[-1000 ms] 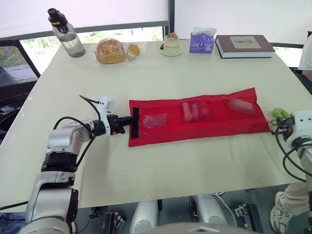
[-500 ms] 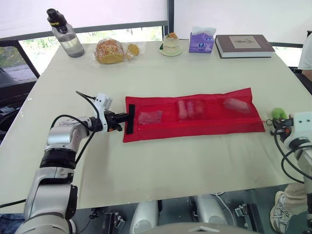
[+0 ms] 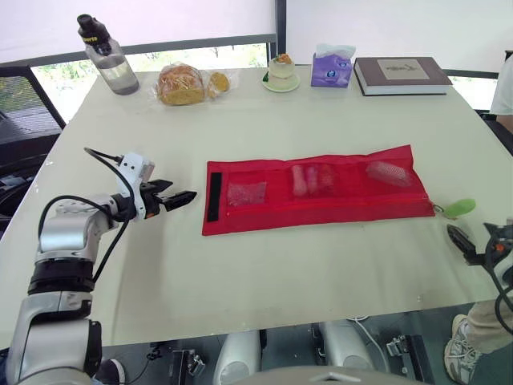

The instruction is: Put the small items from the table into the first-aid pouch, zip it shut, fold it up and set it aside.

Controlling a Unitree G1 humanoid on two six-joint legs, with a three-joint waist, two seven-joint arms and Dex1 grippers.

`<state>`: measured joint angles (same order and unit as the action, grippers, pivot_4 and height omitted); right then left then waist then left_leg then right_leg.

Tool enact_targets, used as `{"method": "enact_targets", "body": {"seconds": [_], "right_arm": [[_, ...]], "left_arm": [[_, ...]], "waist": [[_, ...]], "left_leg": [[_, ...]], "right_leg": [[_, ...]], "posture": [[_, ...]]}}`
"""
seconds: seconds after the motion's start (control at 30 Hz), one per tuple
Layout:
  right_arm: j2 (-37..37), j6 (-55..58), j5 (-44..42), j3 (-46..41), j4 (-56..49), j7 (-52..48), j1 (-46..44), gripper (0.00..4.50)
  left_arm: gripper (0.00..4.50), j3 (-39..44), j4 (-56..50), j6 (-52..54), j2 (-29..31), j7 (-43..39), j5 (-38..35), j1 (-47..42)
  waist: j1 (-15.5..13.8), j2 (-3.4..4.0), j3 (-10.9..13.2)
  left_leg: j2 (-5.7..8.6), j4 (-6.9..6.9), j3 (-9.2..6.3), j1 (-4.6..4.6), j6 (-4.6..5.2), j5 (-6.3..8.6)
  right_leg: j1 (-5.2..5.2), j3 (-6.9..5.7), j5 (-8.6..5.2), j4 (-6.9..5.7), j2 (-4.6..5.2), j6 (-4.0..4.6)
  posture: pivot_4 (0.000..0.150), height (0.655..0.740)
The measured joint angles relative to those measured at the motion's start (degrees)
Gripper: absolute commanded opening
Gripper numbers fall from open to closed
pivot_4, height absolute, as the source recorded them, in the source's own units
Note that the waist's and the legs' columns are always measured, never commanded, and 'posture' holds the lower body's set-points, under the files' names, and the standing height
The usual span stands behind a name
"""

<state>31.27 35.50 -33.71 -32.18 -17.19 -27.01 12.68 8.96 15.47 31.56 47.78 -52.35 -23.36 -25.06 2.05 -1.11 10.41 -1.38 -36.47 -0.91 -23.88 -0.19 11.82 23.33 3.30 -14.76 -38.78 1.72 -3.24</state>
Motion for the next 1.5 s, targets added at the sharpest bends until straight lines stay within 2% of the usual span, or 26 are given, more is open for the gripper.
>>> {"method": "enact_targets", "body": {"seconds": [0.1,0.23,0.33,0.57,0.8,1.17,1.5], "right_arm": [[-1.23,3.62,-4.75,-0.59,-1.42,0.33,0.32,4.5],[-3.24,12.22,-15.31,-1.61,-4.73,1.69,1.6,4.5],[-4.74,14.91,-18.69,-1.5,-5.55,4.39,0.75,4.5],[-11.26,17.13,-23.86,-1.64,-5.4,17.04,-5.49,4.5],[-17.35,16.71,-29.71,-2.69,-1.43,30.56,-14.37,4.5],[-20.31,14.02,-32.04,-2.27,1.34,41.27,-20.32,4.5],[-13.27,12.24,-26.49,0.17,5.87,38.8,-22.02,4.5]], "left_arm": [[4.46,0.06,-6.43,0.26,0.19,-1.73,-1.21,0.5],[4.46,-0.97,-17.32,0.7,0.23,-5.7,-4.03,-0.24],[4.46,-1.8,-21.81,0.63,0.17,-6.92,-5.28,-1.8],[4.46,-5.09,-30.16,0.61,-0.91,-9.83,-8.09,-3.47],[4.46,-6.6,-32.95,0.62,-1.35,-11.18,-9.53,-6.18],[4.46,-7.37,-35.34,0.62,-1.52,-11.73,-10.53,-6.32],[4.46,-7.5,-35.7,0.48,-2.32,-11.67,-10.57,-6.31]], "waist": [[-0.22,0.0,0.0],[-0.21,-0.01,0.0],[0.06,-0.01,0.0],[0.41,-0.12,-0.06],[0.47,-0.17,-0.09],[0.58,-0.26,-0.15],[0.35,-0.25,-0.14]], "left_leg": [[0.01,0.0,0.03,-0.01,0.01,0.0],[0.01,0.02,-0.02,-0.1,0.01,0.01],[0.03,0.02,0.03,-0.06,0.01,0.01],[-0.06,0.01,0.11,0.0,0.01,0.01],[-0.08,0.01,0.19,0.03,0.01,0.01],[-0.18,0.01,0.24,0.03,0.02,0.01],[-0.14,0.01,0.22,-0.04,0.02,0.01]], "right_leg": [[0.0,0.01,-0.01,0.02,0.07,0.04],[0.01,-0.04,0.09,0.07,0.04,0.02],[0.01,0.0,0.01,0.07,0.01,-0.08],[0.01,0.12,-0.02,0.07,-0.16,-0.14],[0.01,0.23,0.02,0.07,-0.22,-0.2],[0.01,0.83,0.02,0.08,-0.68,-0.2],[0.01,0.92,0.03,0.16,-0.72,-0.2]], "posture": [[0.15,0.74],[0.15,0.74],[0.15,0.74],[0.15,0.74],[0.15,0.74],[0.15,0.74],[0.15,0.74]]}}
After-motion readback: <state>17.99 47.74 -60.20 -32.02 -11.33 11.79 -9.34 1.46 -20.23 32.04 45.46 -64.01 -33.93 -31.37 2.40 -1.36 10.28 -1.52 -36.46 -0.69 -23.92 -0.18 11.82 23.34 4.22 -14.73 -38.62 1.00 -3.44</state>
